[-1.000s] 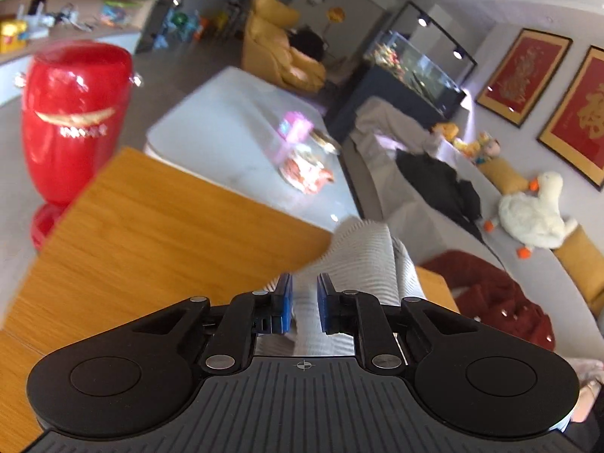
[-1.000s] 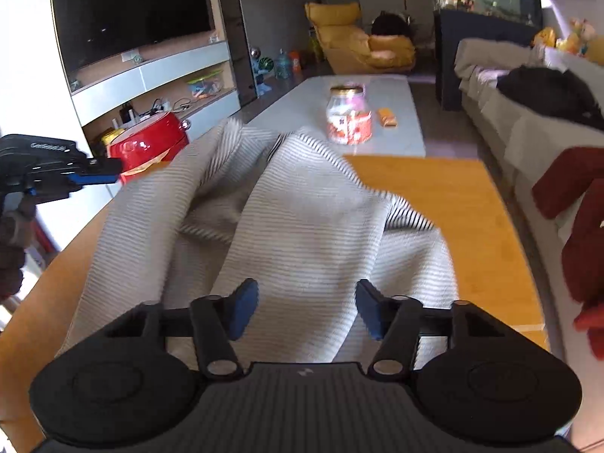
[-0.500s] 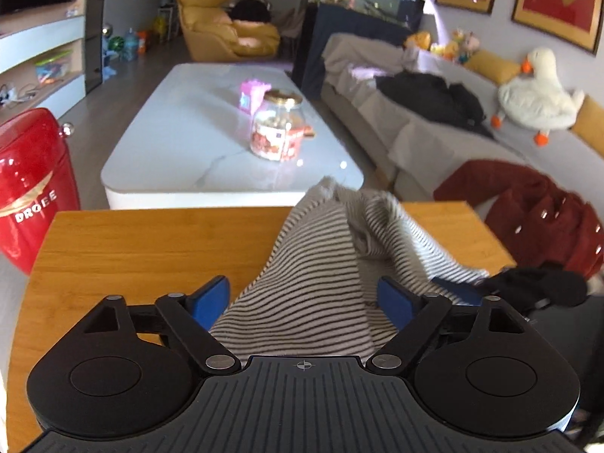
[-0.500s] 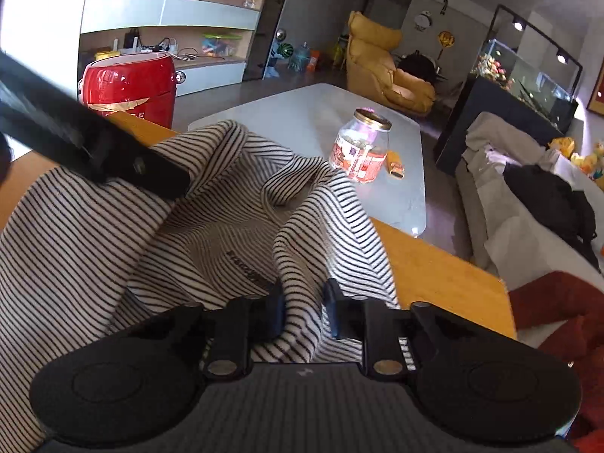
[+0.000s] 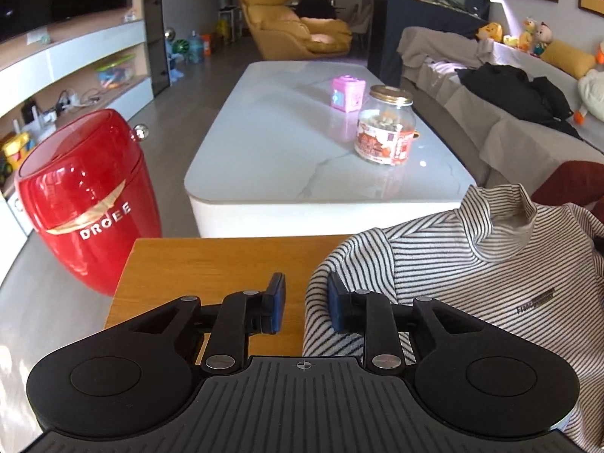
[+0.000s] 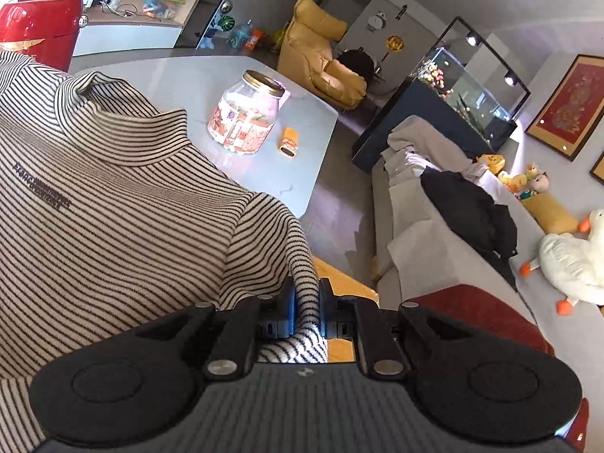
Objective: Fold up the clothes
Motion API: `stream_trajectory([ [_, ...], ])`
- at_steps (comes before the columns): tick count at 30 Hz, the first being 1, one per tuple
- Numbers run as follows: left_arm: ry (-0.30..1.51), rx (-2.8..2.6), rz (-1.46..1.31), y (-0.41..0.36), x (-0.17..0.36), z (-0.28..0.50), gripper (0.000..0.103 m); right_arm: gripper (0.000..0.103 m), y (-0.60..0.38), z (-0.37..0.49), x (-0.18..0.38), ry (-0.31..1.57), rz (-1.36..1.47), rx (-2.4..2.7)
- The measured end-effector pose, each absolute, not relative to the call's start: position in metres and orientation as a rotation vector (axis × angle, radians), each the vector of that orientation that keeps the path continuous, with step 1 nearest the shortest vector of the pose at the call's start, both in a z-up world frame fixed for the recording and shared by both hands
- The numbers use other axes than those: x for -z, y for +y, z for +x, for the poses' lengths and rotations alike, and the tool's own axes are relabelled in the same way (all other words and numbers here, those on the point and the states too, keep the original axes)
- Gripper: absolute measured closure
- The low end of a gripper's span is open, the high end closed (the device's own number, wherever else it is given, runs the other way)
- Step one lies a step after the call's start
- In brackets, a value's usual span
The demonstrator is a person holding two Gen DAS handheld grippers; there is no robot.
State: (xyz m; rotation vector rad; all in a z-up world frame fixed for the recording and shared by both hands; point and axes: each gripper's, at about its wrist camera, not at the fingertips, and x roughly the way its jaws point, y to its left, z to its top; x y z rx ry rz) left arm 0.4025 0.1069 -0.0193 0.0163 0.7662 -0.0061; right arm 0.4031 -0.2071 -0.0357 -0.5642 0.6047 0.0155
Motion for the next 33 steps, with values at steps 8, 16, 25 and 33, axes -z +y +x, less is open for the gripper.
stream_trajectory([
  [8, 0.795, 0.052, 0.051, 0.111, 0.029, 0.365, 0.074, 0.093, -0.219, 0.35, 0.026, 0.665, -0.525, -0.12],
  [16, 0.723, 0.063, -0.047, 0.128, -0.002, 0.314, 0.04, 0.06, -0.231, 0.25, -0.035, 0.589, -0.382, -0.184],
  [25, 0.68, 0.159, -0.13, 0.114, -0.026, 0.272, 0.013, 0.05, -0.171, 0.124, -0.023, 0.76, -0.346, -0.536],
  [33, 0.673, 0.179, -0.097, 0.109, -0.033, 0.241, 0.008, 0.095, -0.192, 0.146, -0.029, 0.654, -0.484, -0.334],
])
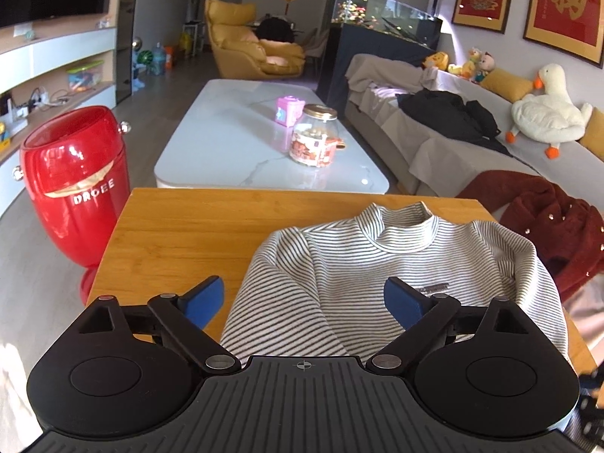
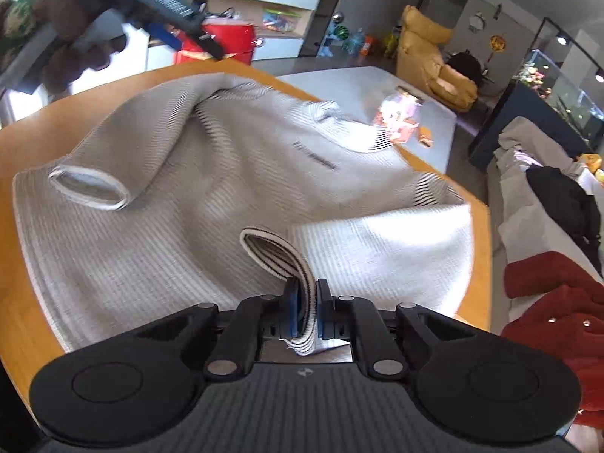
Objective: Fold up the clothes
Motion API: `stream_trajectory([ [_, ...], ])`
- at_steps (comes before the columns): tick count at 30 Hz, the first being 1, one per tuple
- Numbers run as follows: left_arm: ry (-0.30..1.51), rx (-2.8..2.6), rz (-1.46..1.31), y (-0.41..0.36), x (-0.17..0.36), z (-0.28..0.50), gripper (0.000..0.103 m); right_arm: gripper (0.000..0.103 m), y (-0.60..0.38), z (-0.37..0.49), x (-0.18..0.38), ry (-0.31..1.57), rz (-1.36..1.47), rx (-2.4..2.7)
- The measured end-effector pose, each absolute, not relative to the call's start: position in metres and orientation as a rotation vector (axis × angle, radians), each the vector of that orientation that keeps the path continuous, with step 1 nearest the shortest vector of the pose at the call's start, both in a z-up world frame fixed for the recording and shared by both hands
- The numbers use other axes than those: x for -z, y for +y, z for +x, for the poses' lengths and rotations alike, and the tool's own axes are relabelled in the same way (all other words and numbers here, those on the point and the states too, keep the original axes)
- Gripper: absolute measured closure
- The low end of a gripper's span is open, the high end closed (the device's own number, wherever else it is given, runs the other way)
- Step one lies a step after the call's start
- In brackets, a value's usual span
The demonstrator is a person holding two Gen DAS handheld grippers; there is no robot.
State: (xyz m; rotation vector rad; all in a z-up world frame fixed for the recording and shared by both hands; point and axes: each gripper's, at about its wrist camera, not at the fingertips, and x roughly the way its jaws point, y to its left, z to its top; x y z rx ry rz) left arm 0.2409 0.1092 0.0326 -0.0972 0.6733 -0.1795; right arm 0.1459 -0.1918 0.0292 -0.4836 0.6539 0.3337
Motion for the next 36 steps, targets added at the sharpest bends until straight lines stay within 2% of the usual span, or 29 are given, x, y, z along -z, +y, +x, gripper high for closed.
stream_trajectory([
  [6, 0.684, 0.171, -0.099, 0.123, -0.034, 0.22, 0.005, 0.095, -0.301, 0.202, -0.148, 0.387, -0.228, 0.033],
  [12, 0.68, 0.186, -0.117, 0.127, -0.034, 0.217, 0.004, 0.095, -0.274, 0.224, -0.195, 0.271, -0.159, -0.085],
  [18, 0.676, 0.186, -0.119, 0.136, -0.036, 0.206, 0.001, 0.095, -0.189, 0.263, -0.189, 0.276, -0.116, -0.334],
  [23, 0.683, 0.148, -0.135, 0.153, -0.037, 0.195, 0.001, 0.098, -0.131, 0.294, -0.159, 0.348, -0.117, -0.436],
  [29, 0.695, 0.122, -0.161, 0.166, -0.035, 0.19, 0.0, 0.097, -0.102, 0.295, -0.14, 0.376, -0.08, -0.487],
  [32, 0.698, 0.12, -0.169, 0.17, -0.033, 0.19, 0.0, 0.094, -0.111, 0.296, -0.135, 0.39, -0.086, -0.451],
  [36, 0.7, 0.125, -0.19, 0.173, -0.028, 0.191, 0.0, 0.082, -0.156, 0.299, -0.105, 0.478, -0.028, -0.34],
])
